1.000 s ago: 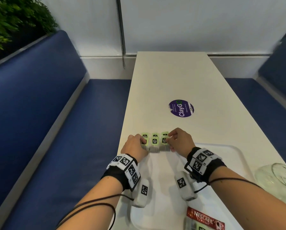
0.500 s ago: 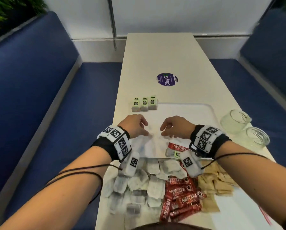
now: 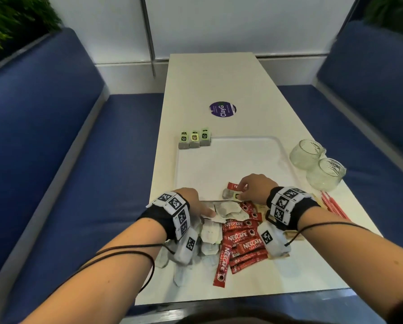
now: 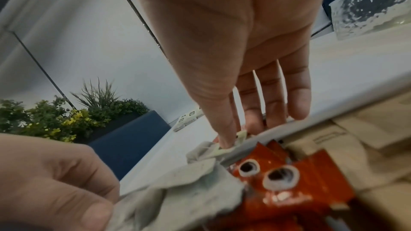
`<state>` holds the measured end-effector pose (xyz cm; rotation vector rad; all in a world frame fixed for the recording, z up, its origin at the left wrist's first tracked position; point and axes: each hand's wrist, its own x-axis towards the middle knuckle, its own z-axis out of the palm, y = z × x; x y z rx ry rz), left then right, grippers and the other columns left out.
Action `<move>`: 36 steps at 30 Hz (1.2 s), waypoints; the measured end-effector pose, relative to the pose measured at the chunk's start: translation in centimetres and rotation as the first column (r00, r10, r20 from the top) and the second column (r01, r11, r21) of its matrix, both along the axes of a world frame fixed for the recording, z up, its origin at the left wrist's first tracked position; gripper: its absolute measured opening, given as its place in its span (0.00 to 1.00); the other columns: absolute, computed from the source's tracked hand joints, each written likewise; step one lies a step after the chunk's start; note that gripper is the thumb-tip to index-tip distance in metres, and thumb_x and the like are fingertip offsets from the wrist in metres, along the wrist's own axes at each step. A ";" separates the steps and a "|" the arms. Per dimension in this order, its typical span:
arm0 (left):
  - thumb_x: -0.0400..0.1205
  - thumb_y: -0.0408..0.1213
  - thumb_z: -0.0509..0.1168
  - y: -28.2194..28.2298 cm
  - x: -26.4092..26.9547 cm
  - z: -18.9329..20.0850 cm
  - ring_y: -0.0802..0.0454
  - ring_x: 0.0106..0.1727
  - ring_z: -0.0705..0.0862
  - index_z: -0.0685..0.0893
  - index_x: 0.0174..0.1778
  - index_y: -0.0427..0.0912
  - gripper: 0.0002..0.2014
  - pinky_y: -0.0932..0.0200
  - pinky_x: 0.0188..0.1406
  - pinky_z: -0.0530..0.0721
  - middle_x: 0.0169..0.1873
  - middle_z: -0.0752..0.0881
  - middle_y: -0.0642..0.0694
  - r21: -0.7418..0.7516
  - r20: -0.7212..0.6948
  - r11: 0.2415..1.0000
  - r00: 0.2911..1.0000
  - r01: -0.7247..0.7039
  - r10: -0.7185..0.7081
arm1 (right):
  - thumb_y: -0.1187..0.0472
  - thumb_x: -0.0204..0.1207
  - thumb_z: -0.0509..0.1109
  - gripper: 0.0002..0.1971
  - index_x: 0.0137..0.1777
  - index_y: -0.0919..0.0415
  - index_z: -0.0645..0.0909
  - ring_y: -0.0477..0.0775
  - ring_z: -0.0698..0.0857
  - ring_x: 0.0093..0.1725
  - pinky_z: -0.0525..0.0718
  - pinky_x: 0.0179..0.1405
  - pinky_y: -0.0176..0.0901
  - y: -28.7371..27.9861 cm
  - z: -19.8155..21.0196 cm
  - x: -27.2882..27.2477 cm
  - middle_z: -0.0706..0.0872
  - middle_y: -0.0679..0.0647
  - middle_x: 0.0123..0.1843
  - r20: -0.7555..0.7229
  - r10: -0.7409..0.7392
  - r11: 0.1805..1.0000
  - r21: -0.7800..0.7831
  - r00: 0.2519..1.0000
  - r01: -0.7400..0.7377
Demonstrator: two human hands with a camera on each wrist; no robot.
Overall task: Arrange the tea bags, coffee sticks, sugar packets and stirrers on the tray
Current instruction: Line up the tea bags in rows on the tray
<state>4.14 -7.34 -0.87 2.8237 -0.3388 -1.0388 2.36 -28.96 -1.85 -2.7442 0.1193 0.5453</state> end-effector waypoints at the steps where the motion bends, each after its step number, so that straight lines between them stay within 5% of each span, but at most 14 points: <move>1: 0.73 0.66 0.71 -0.2 -0.2 -0.1 0.52 0.33 0.80 0.77 0.34 0.43 0.27 0.57 0.37 0.77 0.32 0.82 0.48 -0.012 0.001 1.000 1.000 -0.008 0.008 | 0.51 0.75 0.74 0.14 0.59 0.51 0.84 0.51 0.83 0.55 0.79 0.48 0.42 0.0 -0.1 -0.2 0.84 0.49 0.59 0.006 0.000 1.000 -0.004 1.000 0.000; 5: 0.73 0.57 0.76 -0.3 -0.4 -0.4 0.47 0.39 0.83 0.77 0.33 0.42 0.22 0.57 0.37 0.78 0.32 0.81 0.48 -0.076 0.028 0.995 0.998 -0.058 0.060 | 0.51 0.75 0.73 0.16 0.61 0.51 0.83 0.52 0.81 0.58 0.79 0.51 0.43 0.3 -0.3 -0.1 0.83 0.49 0.61 -0.007 0.022 1.000 0.004 1.000 -0.022; 9: 0.75 0.43 0.75 0.3 -0.3 0.3 0.50 0.35 0.82 0.83 0.36 0.40 0.11 0.58 0.31 0.79 0.33 0.84 0.47 -0.185 0.090 0.978 0.989 -0.096 0.114 | 0.55 0.73 0.74 0.13 0.56 0.53 0.82 0.51 0.80 0.50 0.76 0.45 0.42 0.4 -0.7 -0.2 0.81 0.48 0.51 0.024 0.012 0.999 0.044 1.000 -0.013; 13: 0.78 0.39 0.71 1.1 0.2 1.4 0.50 0.45 0.85 0.84 0.45 0.44 0.04 0.54 0.48 0.85 0.42 0.85 0.51 -0.355 0.193 0.927 0.962 -0.117 0.195 | 0.61 0.73 0.75 0.09 0.51 0.53 0.82 0.49 0.80 0.42 0.75 0.38 0.38 0.4 0.2 -0.5 0.81 0.47 0.41 0.160 0.000 0.979 0.203 0.987 -0.033; 17: 0.79 0.38 0.71 1.7 1.2 1.7 0.51 0.47 0.81 0.83 0.49 0.47 0.05 0.56 0.48 0.79 0.46 0.84 0.49 -0.452 0.288 0.884 0.918 -0.121 0.273 | 0.66 0.72 0.75 0.10 0.51 0.54 0.85 0.40 0.81 0.38 0.77 0.40 0.34 0.5 3.4 -0.3 0.87 0.46 0.39 0.260 0.070 0.938 0.312 0.963 -0.152; 19: 0.81 0.35 0.68 1.7 1.3 1.6 0.50 0.49 0.82 0.86 0.54 0.45 0.07 0.56 0.50 0.80 0.49 0.86 0.48 -0.509 0.305 0.853 0.902 -0.117 0.306 | 0.66 0.72 0.76 0.09 0.49 0.54 0.88 0.37 0.81 0.37 0.75 0.37 0.24 1.0 5.0 -0.1 0.88 0.45 0.39 0.244 0.175 0.918 0.309 0.954 -0.248; 22: 0.81 0.33 0.67 1.2 1.0 1.7 0.51 0.49 0.83 0.87 0.56 0.45 0.09 0.59 0.49 0.78 0.46 0.87 0.49 -0.566 0.317 0.823 0.908 -0.049 0.273 | 0.65 0.70 0.80 0.09 0.48 0.55 0.89 0.35 0.84 0.35 0.78 0.38 0.23 2.1 6.2 0.1 0.90 0.47 0.39 0.214 0.248 0.877 0.364 0.945 -0.313; 26: 0.79 0.31 0.71 0.5 0.7 2.1 0.58 0.41 0.84 0.83 0.57 0.49 0.13 0.65 0.42 0.78 0.40 0.86 0.54 -0.686 0.225 0.724 0.928 -0.065 0.296 | 0.65 0.66 0.83 0.18 0.54 0.52 0.85 0.43 0.84 0.37 0.88 0.41 0.41 3.4 5.6 0.9 0.85 0.48 0.48 0.278 0.140 0.890 0.385 0.950 -0.244; 29: 0.77 0.30 0.74 0.5 0.8 2.2 0.51 0.43 0.87 0.82 0.59 0.46 0.17 0.60 0.45 0.82 0.42 0.90 0.48 -0.776 0.111 0.617 0.934 -0.132 0.339 | 0.60 0.68 0.82 0.18 0.58 0.52 0.84 0.44 0.84 0.40 0.83 0.40 0.35 3.7 5.2 1.4 0.84 0.46 0.53 0.287 0.113 0.918 0.337 0.951 -0.211; 33: 0.77 0.28 0.73 0.7 1.0 2.1 0.49 0.46 0.87 0.80 0.64 0.43 0.20 0.50 0.51 0.87 0.48 0.87 0.39 -0.858 -0.133 0.421 0.918 -0.296 0.374 | 0.59 0.71 0.79 0.09 0.51 0.56 0.88 0.46 0.83 0.40 0.79 0.41 0.36 3.7 5.1 1.7 0.90 0.52 0.43 0.274 0.122 0.916 0.340 0.954 -0.214; 36: 0.75 0.34 0.77 0.6 0.9 1.5 0.49 0.55 0.87 0.80 0.64 0.46 0.22 0.52 0.56 0.86 0.57 0.87 0.46 -0.842 -0.193 0.434 0.931 -0.319 0.311 | 0.60 0.72 0.78 0.07 0.49 0.59 0.88 0.39 0.83 0.36 0.78 0.38 0.33 3.5 5.1 2.0 0.88 0.48 0.39 0.275 0.077 0.895 0.404 0.958 -0.188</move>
